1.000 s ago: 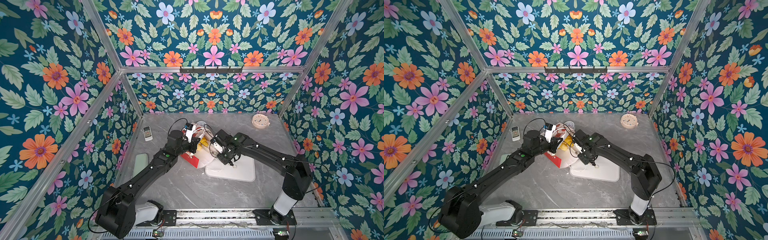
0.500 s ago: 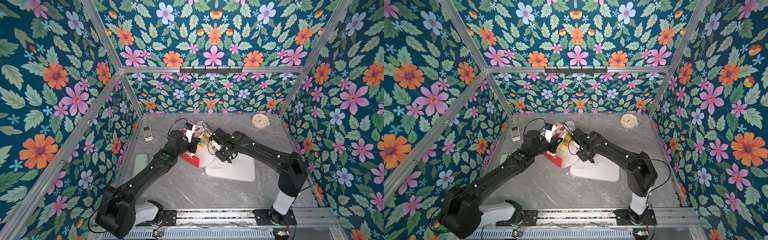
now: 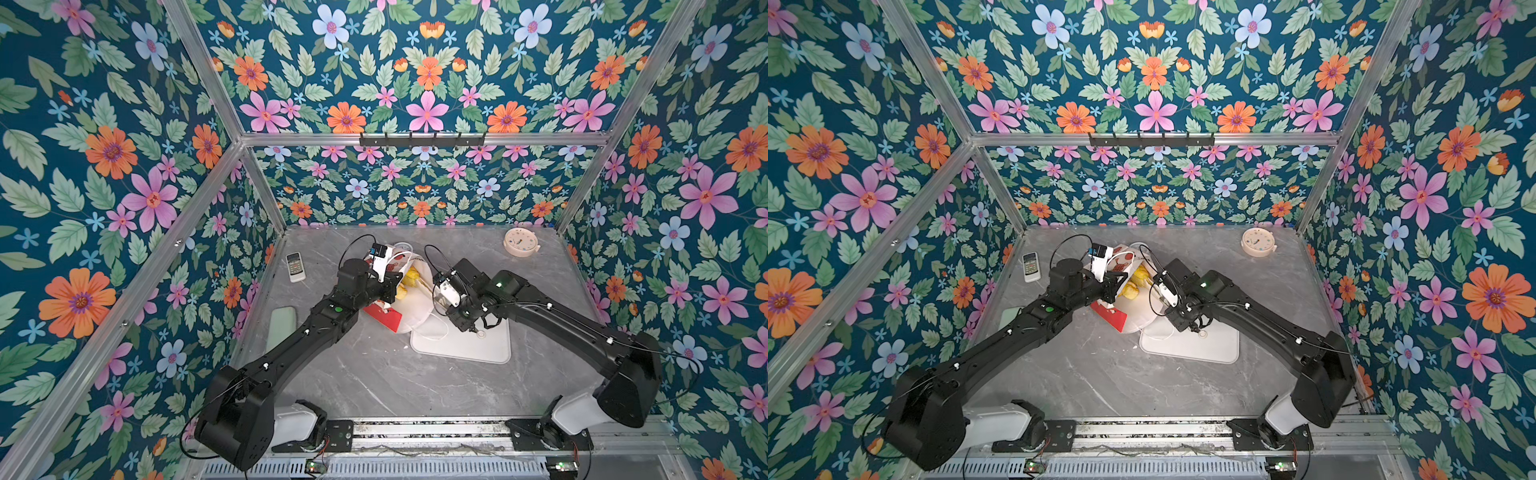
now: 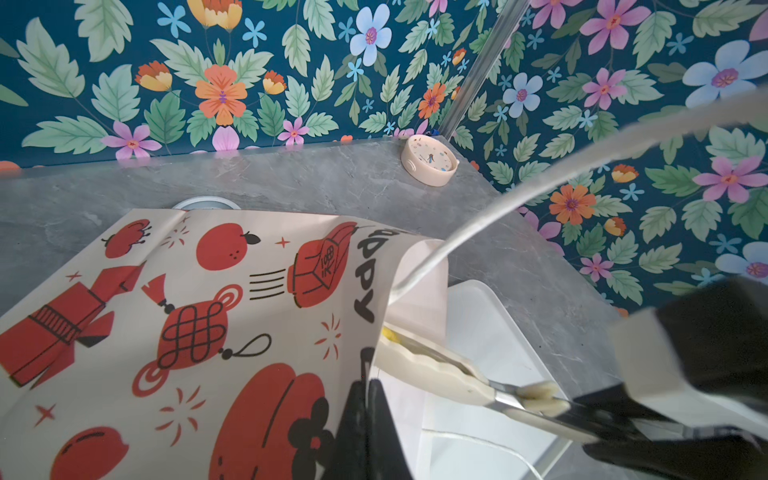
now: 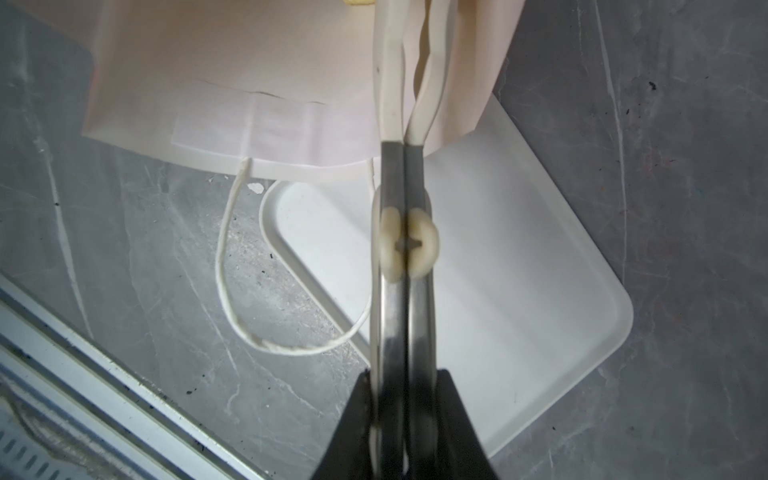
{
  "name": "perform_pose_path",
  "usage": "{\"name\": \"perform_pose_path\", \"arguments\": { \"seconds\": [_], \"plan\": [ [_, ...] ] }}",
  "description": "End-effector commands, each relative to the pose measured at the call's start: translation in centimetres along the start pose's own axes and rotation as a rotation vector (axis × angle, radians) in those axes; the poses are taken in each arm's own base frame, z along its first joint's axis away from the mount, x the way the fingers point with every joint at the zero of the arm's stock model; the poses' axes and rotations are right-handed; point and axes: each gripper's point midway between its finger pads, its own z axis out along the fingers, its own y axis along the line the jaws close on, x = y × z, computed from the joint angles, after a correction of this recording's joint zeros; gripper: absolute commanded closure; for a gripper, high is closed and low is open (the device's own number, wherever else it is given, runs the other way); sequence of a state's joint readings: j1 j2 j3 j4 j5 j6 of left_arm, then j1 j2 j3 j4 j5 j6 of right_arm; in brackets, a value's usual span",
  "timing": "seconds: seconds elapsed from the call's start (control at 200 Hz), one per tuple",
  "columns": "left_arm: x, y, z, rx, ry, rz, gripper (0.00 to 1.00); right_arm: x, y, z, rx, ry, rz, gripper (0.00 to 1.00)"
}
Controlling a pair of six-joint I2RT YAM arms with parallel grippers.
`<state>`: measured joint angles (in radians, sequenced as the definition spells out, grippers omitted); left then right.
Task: Take the fake bread out of the paper bag
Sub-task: 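Pinch the yellow croissant with the tongs and pull it out of the bag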
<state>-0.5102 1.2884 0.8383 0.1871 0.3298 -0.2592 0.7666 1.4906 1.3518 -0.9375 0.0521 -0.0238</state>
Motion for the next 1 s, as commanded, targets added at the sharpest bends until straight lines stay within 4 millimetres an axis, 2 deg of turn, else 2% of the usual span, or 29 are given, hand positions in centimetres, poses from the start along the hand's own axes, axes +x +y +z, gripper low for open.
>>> {"name": "perform_pose_path", "arguments": {
  "seconds": [0.0,0.21,0.43,0.645,0.825,0.995],
  "plan": [
    [-1.4,0.4,0.1,-0.028,-0.054,-0.019,1.00,1.3,0.5,-1.0,-0.029,0.022,0.029,1.00],
    [-2.2,1.3,0.1,-0.079,-0.093,-0.046,1.00,4.7,0.7,-2.9,-0.041,0.076,0.091,1.00],
    [-2.8,1.7,0.5,-0.094,-0.111,-0.062,1.00,7.1,1.0,-7.1,-0.066,0.022,0.194,1.00],
    [-2.8,2.1,1.3,-0.104,-0.111,-0.079,1.00,10.1,-0.3,-10.4,0.001,0.034,0.286,1.00],
    [-3.1,2.3,1.5,-0.111,-0.125,-0.087,1.00,12.8,-1.5,-11.9,0.072,0.051,0.355,1.00],
    [-3.5,2.3,1.2,-0.122,-0.136,-0.081,1.00,14.8,-1.9,-11.7,0.116,0.146,0.395,1.00]
  ]
}}
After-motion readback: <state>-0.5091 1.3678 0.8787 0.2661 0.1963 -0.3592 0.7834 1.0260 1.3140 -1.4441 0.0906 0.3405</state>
